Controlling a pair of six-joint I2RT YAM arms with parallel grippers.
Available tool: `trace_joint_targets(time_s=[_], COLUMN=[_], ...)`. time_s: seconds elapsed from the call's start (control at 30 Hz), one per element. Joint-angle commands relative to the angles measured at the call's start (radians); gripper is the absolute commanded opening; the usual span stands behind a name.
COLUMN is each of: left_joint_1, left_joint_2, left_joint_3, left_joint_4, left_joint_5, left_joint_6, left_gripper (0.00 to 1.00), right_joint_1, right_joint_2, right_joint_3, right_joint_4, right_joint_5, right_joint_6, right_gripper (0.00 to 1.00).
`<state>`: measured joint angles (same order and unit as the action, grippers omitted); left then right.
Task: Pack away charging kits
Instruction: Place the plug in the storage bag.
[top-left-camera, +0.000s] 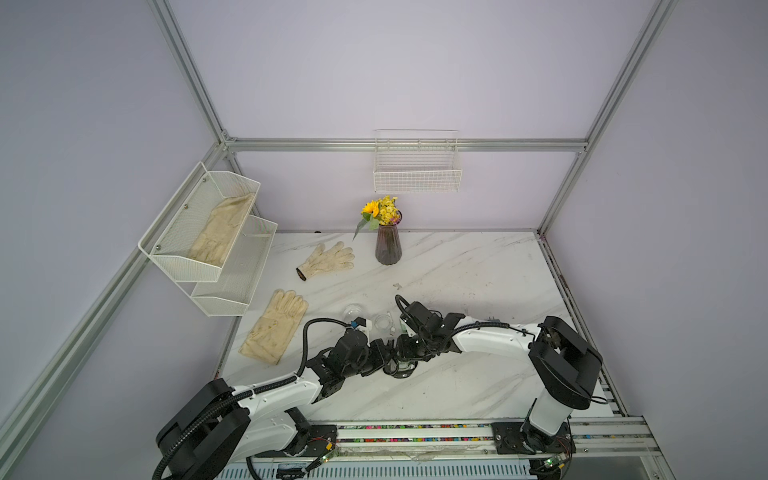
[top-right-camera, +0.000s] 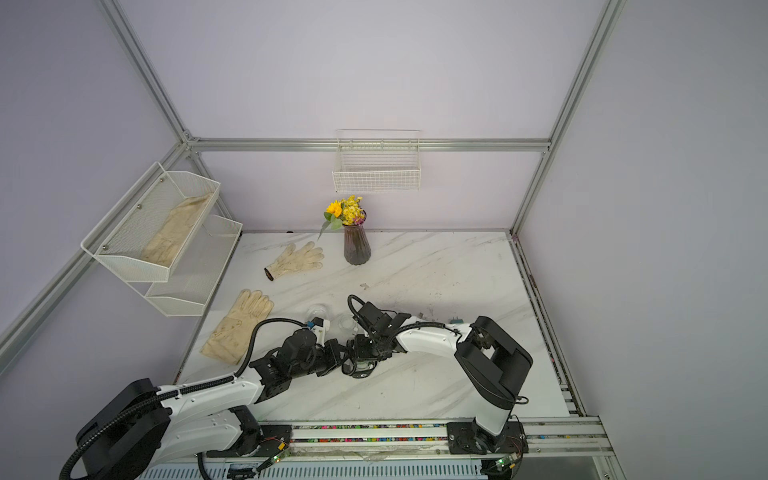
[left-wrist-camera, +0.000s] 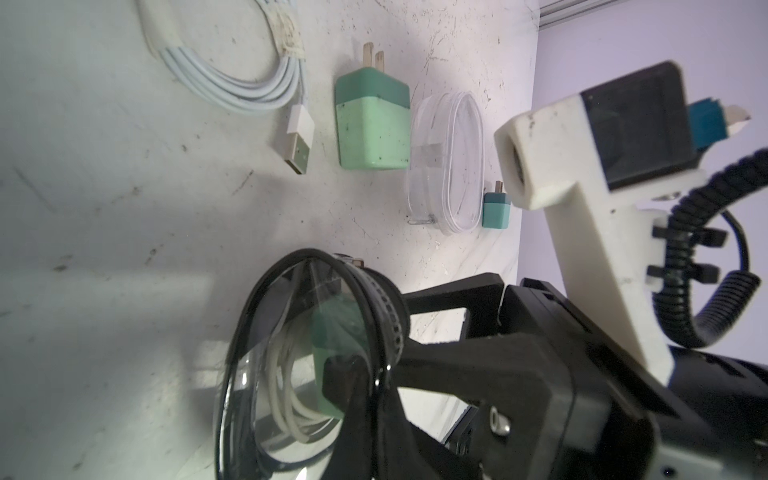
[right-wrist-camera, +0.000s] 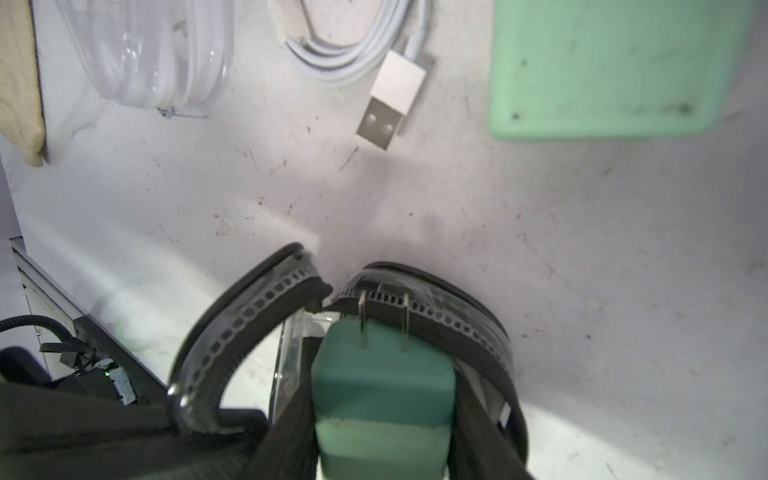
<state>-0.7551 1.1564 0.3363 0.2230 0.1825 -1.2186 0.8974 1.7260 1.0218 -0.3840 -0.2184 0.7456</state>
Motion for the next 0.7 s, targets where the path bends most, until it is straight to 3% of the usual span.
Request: trace_joint_targets(time_s=[0.0, 0.1, 0.33, 0.43, 0.67], left_joint_1=[-0.01, -0.01, -0.013, -0.019, -0.057], left_joint_2=[-0.012, -0.01, 0.028, 0.053, 0.124], left_joint_3=[0.04, 0.059, 0.114, 0.153, 0.252], left_joint_4=[-0.006, -0.041, -0.09, -0.135, -0.22], left_joint_5=[-0.005, 0.003, 0.036, 0.036, 0.023], left_joint_6=[0.023, 0.039, 0.068, 0.09, 0.14], left_gripper=[0.0, 0.0, 0.04, 0.07, 0.1], right_joint_1=[0.008, 0.008, 0.002, -0.012, -0.033], right_joint_2=[-0.044, -0.081, -0.187, -0.238, -0.278], right_joint_3=[-0.016, -0.005, 0.004, -0.031, -0.138], right_joint_4=[0.03, 0.022, -0.038, -0.043, 0.002], right_joint_5=[-0.053, -0.054, -0.01, 0.005, 0.011], right_joint_6=[0.012, 0.02, 0.028, 0.01, -0.038], right_gripper=[0.53, 0.62, 0.61, 0.59, 0.42])
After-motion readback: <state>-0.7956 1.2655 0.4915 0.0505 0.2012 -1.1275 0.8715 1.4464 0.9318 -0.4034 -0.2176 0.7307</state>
